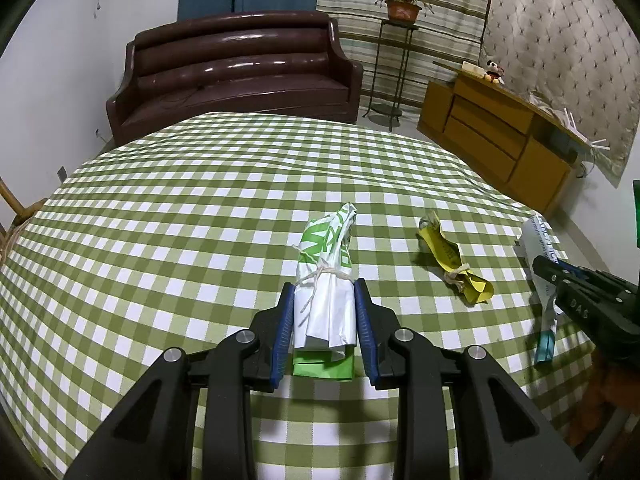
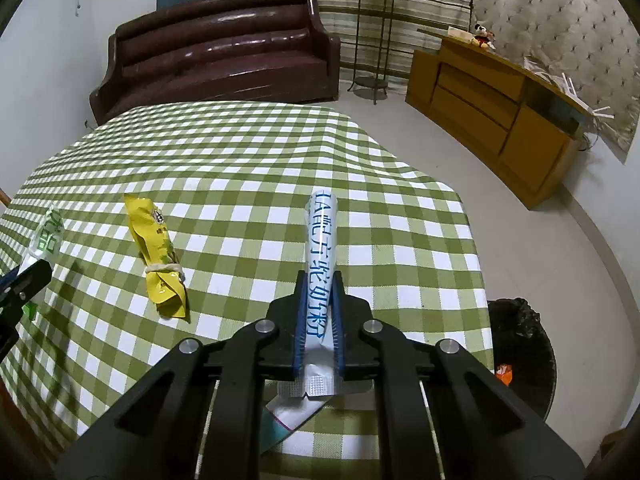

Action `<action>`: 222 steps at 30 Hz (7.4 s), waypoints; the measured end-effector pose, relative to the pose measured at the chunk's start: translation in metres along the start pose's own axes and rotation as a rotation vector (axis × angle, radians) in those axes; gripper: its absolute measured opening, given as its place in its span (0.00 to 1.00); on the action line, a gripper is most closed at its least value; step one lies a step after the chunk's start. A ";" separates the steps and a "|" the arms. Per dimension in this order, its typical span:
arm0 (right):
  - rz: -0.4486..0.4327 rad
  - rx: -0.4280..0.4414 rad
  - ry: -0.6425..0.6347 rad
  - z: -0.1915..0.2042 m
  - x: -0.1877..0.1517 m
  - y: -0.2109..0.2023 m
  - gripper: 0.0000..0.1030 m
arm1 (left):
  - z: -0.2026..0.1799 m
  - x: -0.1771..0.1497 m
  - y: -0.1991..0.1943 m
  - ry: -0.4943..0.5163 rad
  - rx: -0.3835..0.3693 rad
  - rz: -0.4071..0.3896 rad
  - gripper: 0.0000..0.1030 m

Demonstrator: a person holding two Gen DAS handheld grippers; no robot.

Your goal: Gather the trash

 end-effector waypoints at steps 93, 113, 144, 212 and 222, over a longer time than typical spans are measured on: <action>-0.093 -0.176 0.324 -0.235 -0.101 -0.111 0.10 | -0.298 -0.042 -0.021 0.360 -0.325 -0.024 0.30; -0.063 -0.168 0.359 -0.248 -0.099 -0.087 0.11 | -0.322 -0.041 -0.004 0.387 -0.310 0.002 0.30; -0.052 -0.161 0.391 -0.257 -0.100 -0.075 0.27 | -0.328 -0.038 0.005 0.392 -0.294 0.005 0.46; 0.077 0.005 0.083 0.013 -0.050 -0.040 0.48 | 0.042 -0.024 -0.032 0.014 0.066 -0.007 0.59; 0.085 -0.042 0.087 0.001 -0.059 -0.043 0.47 | 0.045 -0.025 -0.027 0.007 0.046 0.003 0.59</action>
Point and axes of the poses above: each gripper's, at about its wrist camera, not at the fingertips, and y roughly the way its jaws point, z to its left, x to its top, the point moved 5 cm from there along y, roughly the way its jaws point
